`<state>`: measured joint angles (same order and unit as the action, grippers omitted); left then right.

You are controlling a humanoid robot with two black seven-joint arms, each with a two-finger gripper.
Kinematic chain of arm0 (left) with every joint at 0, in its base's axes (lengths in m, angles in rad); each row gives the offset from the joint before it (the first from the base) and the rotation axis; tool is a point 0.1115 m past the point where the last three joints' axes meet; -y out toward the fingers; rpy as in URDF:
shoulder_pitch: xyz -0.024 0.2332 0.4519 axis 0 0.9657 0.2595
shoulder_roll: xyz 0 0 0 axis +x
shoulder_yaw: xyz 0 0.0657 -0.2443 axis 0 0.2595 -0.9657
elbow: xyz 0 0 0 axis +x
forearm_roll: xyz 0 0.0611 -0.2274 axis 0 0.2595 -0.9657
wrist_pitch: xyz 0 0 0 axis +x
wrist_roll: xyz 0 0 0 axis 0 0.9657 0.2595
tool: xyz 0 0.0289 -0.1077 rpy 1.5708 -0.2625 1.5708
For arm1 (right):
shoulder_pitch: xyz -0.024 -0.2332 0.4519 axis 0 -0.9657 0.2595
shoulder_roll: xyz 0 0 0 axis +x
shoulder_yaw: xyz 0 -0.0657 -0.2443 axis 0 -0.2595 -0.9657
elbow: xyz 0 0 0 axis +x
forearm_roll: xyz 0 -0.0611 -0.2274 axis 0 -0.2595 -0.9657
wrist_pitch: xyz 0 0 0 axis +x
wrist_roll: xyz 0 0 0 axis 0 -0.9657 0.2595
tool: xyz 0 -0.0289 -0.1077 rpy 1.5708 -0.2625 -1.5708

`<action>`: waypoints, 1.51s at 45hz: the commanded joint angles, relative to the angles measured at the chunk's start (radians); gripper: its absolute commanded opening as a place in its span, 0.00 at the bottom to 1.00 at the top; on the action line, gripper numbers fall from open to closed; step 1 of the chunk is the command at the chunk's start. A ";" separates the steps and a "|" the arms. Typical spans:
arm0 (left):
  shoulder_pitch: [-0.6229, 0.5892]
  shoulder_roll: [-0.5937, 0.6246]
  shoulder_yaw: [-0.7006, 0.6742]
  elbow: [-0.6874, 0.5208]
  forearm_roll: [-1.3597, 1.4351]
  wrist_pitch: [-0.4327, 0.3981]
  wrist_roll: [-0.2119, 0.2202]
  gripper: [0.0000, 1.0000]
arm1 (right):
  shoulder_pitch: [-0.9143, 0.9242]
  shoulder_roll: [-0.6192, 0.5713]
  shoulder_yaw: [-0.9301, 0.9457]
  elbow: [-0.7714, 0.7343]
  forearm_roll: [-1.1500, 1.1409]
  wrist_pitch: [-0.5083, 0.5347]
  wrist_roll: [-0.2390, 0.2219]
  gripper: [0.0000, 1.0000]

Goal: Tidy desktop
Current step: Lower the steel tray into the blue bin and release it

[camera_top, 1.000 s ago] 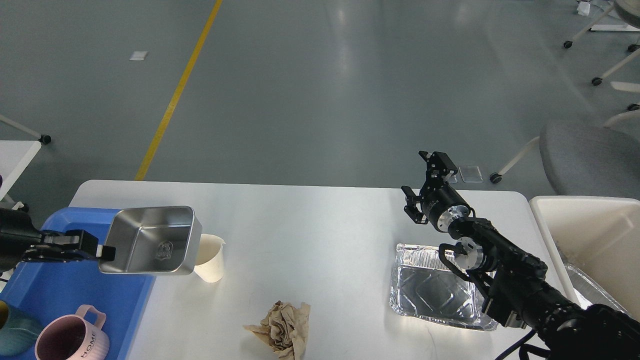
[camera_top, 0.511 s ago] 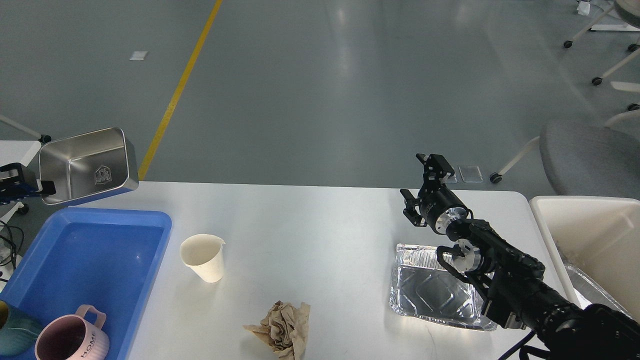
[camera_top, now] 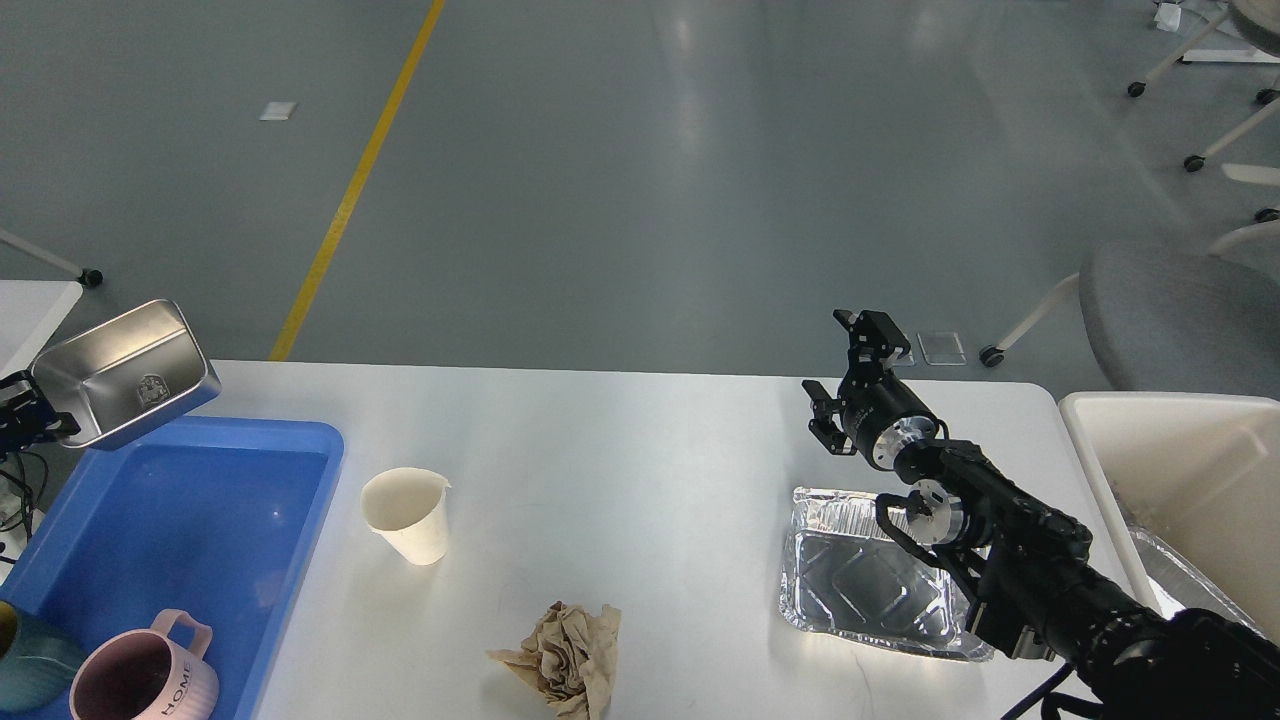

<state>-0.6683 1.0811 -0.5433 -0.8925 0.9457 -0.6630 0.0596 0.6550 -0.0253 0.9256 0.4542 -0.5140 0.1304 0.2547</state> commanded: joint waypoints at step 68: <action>0.009 -0.133 0.114 0.205 -0.113 -0.139 -0.202 0.95 | -0.005 -0.001 -0.002 0.001 0.000 0.000 0.000 1.00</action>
<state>-0.6290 0.8709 -0.3947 -0.6364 0.8325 -0.6855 -0.0533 0.6504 -0.0254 0.9234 0.4555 -0.5139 0.1304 0.2546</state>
